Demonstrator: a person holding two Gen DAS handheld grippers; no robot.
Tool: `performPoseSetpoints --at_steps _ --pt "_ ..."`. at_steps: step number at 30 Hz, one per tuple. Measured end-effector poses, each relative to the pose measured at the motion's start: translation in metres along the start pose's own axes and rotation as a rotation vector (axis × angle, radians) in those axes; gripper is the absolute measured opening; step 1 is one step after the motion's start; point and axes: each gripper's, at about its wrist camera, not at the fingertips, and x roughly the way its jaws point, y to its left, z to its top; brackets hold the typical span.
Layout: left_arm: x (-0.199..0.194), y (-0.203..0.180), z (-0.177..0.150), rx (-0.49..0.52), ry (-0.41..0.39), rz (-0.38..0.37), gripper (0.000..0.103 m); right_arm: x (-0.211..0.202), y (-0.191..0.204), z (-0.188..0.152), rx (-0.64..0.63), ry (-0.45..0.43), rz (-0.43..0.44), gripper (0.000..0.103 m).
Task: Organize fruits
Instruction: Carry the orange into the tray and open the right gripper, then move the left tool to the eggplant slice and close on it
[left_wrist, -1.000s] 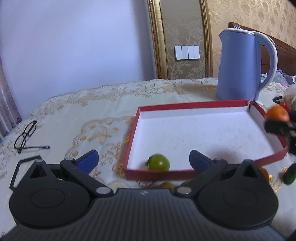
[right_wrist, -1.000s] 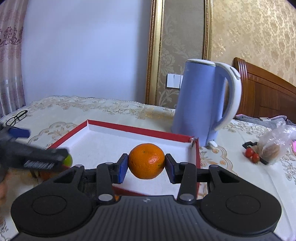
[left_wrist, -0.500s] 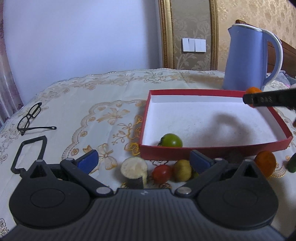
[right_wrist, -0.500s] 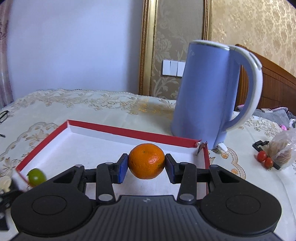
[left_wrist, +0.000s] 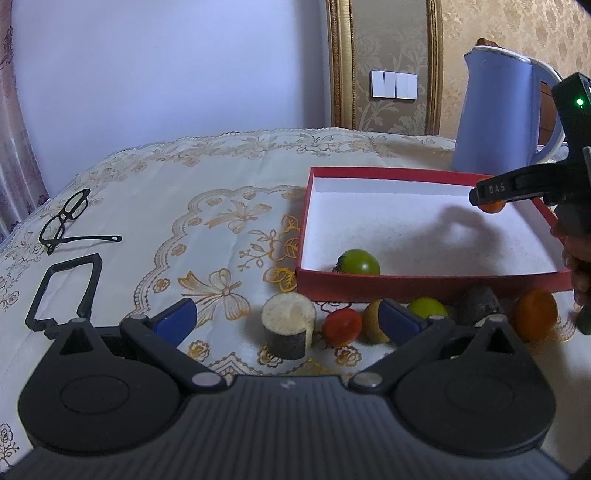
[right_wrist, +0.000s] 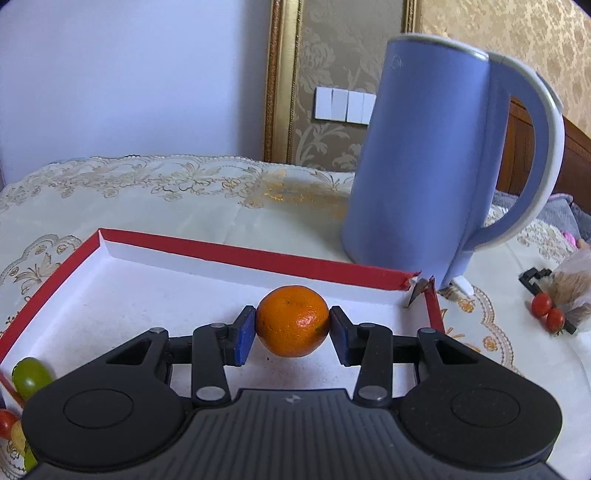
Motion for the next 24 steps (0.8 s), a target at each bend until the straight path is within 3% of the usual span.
performPoseSetpoints --at_steps 10,12,17,21,24 --pt "-0.002 -0.002 -0.002 0.012 0.002 -0.015 0.103 -0.023 0.0 0.005 0.01 -0.049 0.002 0.052" --pt "-0.003 -0.003 -0.003 0.015 0.004 -0.02 0.103 -0.034 0.001 0.003 0.007 -0.063 0.003 0.066" --pt "-0.011 0.002 -0.01 0.031 -0.003 -0.056 0.103 -0.068 -0.001 -0.013 0.018 -0.083 -0.031 0.088" --pt "-0.023 0.014 -0.019 0.051 -0.023 -0.092 0.103 -0.103 -0.011 -0.032 0.059 -0.089 -0.043 0.101" --pt "-0.029 0.022 -0.024 0.071 -0.048 -0.088 0.103 -0.127 -0.014 -0.051 0.075 -0.124 -0.046 0.103"
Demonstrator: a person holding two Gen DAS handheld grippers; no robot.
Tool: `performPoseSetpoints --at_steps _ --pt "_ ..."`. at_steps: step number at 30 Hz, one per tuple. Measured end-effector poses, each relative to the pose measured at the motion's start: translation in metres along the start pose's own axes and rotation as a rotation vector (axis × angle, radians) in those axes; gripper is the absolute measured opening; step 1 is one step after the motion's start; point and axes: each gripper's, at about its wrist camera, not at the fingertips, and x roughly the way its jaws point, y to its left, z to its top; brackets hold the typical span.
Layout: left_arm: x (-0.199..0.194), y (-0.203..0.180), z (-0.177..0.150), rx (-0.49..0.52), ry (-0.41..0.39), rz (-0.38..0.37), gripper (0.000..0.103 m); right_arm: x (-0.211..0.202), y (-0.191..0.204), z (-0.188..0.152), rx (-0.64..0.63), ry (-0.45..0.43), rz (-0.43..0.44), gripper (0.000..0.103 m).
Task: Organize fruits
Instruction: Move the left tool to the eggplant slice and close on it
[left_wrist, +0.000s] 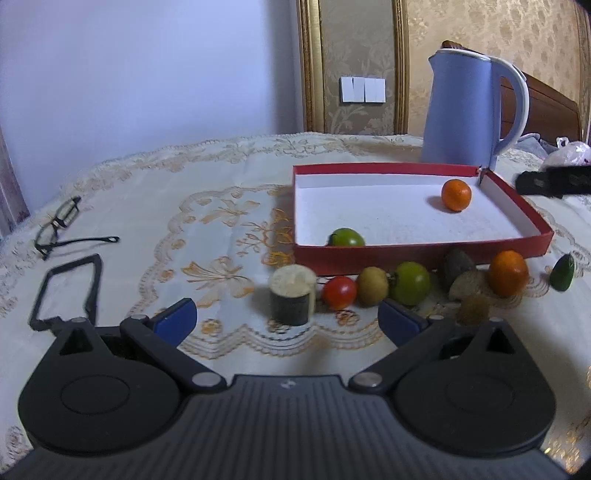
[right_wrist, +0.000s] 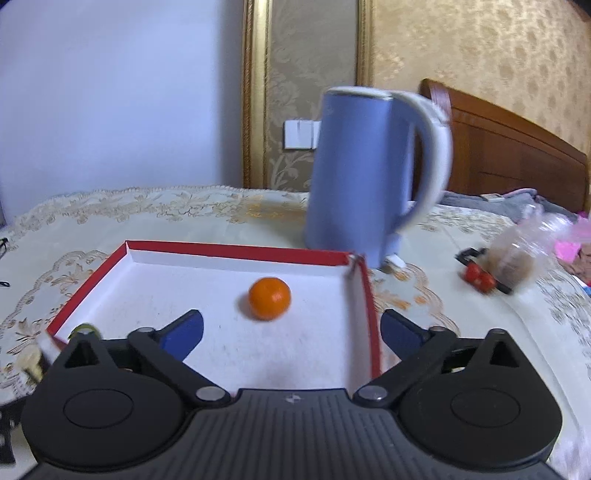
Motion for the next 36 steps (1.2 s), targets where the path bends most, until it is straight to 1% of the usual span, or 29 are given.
performPoseSetpoints --at_steps 3,5,10,12,14,15,19,25,31,36 --pt "-0.003 0.005 -0.001 0.017 -0.011 0.02 0.103 -0.02 -0.007 -0.018 0.017 -0.031 0.028 0.103" --pt "-0.001 0.01 0.0 0.003 -0.007 0.021 0.103 -0.027 -0.012 -0.028 0.045 -0.042 0.034 0.103" --pt "0.016 0.016 0.002 -0.036 0.03 -0.002 0.103 -0.03 -0.031 -0.05 0.142 -0.008 0.059 0.103" --pt "0.021 0.016 0.003 -0.043 0.037 0.012 0.1 -0.03 -0.039 -0.058 0.167 0.005 0.064 0.103" --pt "0.024 0.018 0.006 -0.059 0.037 0.024 0.094 -0.033 -0.046 -0.063 0.186 0.005 0.063 0.103" --pt "0.025 0.02 0.007 -0.072 0.039 0.024 0.094 -0.034 -0.049 -0.065 0.194 0.003 0.063 0.103" --pt "0.032 0.021 0.012 -0.104 0.045 0.032 0.092 -0.038 -0.056 -0.072 0.208 -0.003 0.064 0.103" --pt "0.048 0.02 0.018 -0.153 0.081 0.03 0.083 -0.04 -0.056 -0.075 0.201 -0.01 0.062 0.103" --pt "0.057 0.02 0.025 -0.198 0.092 0.025 0.079 -0.04 -0.054 -0.077 0.191 -0.011 0.067 0.103" --pt "0.061 0.022 0.027 -0.224 0.122 0.021 0.071 -0.045 -0.053 -0.078 0.189 -0.013 0.073 0.103"
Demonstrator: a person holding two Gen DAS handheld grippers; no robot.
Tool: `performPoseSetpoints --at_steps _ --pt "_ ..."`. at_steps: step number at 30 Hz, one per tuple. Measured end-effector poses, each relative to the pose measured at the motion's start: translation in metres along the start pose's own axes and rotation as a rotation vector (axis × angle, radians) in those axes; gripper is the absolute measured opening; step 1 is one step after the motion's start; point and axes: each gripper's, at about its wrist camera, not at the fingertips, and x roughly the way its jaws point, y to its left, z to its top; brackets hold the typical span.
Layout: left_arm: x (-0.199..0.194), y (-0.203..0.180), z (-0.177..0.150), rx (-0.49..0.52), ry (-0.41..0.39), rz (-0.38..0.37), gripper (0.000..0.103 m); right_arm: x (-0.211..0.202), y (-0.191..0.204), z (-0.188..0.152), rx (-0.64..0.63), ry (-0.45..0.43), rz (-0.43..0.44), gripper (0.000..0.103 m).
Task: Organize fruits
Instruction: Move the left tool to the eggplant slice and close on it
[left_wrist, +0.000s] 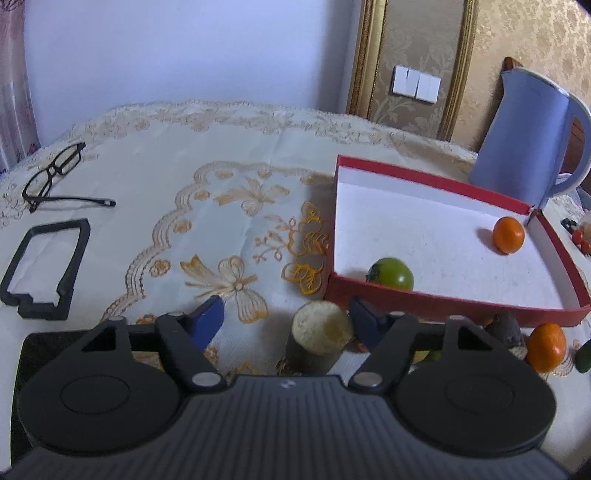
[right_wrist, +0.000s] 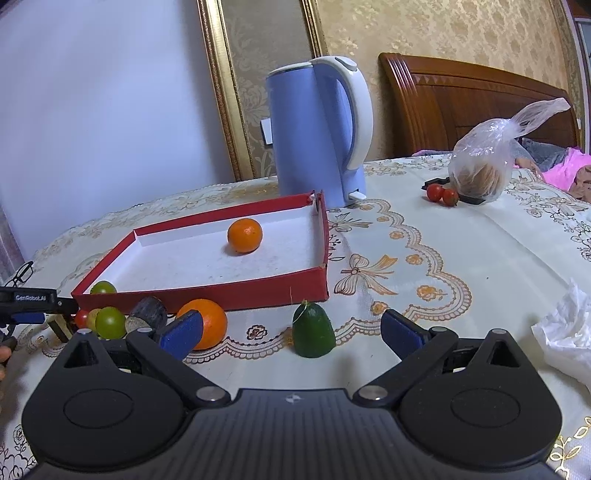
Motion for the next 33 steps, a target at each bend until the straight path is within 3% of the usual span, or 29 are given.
performPoseSetpoints --at_steps 5,14,25,33 --pt "-0.006 0.006 -0.004 -0.033 -0.001 0.0 0.072 -0.008 0.004 0.0 -0.026 -0.024 -0.005 0.103" --pt "-0.013 -0.007 -0.013 0.088 -0.011 0.023 0.07 -0.01 0.002 0.0 -0.022 -0.028 -0.004 0.103" --pt "-0.005 -0.002 -0.022 0.107 0.008 0.014 0.067 -0.012 0.002 -0.002 -0.025 -0.025 0.007 0.103" --pt "-0.009 -0.011 -0.022 0.145 -0.011 -0.018 0.037 -0.013 0.005 -0.004 -0.043 -0.027 -0.006 0.103"
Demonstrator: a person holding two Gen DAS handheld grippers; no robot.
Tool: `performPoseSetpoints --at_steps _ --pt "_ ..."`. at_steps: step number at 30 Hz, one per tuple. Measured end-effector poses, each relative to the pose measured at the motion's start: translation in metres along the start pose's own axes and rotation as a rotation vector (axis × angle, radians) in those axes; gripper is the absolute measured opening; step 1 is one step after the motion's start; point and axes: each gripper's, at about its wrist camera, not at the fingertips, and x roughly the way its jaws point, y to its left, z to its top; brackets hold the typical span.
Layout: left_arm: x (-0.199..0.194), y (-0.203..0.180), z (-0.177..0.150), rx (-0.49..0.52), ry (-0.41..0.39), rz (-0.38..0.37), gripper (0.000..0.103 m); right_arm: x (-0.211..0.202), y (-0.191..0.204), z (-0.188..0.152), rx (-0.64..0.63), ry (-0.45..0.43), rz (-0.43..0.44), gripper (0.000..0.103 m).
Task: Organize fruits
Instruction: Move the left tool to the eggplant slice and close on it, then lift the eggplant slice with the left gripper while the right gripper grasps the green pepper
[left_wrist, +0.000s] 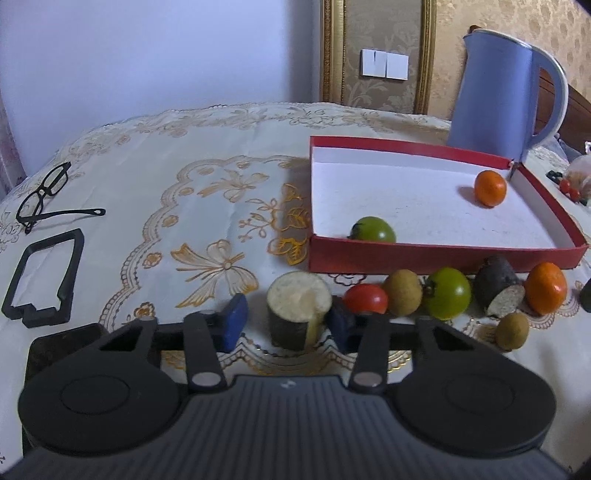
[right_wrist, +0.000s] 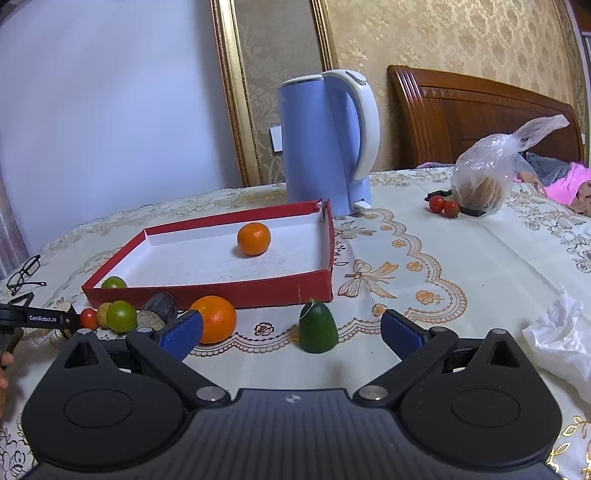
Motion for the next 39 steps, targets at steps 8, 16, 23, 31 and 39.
performPoseSetpoints --at_steps 8,16,23,31,39 --pt "-0.004 0.005 -0.002 -0.037 -0.003 -0.053 0.03 -0.002 -0.003 0.0 -0.014 0.004 -0.013 0.103" --pt "-0.029 0.002 -0.007 -0.007 -0.067 0.007 0.03 -0.003 0.004 -0.007 -0.142 -0.029 -0.064 0.103" --pt "-0.043 0.0 -0.005 0.014 -0.109 0.011 0.03 0.012 0.005 -0.004 -0.198 0.013 -0.064 0.102" --pt "-0.047 -0.002 -0.007 0.025 -0.12 0.01 0.03 0.034 0.001 -0.001 -0.209 0.08 -0.081 0.081" --pt "-0.05 -0.001 -0.007 0.025 -0.126 0.011 0.03 0.05 0.0 0.0 -0.227 0.132 -0.084 0.054"
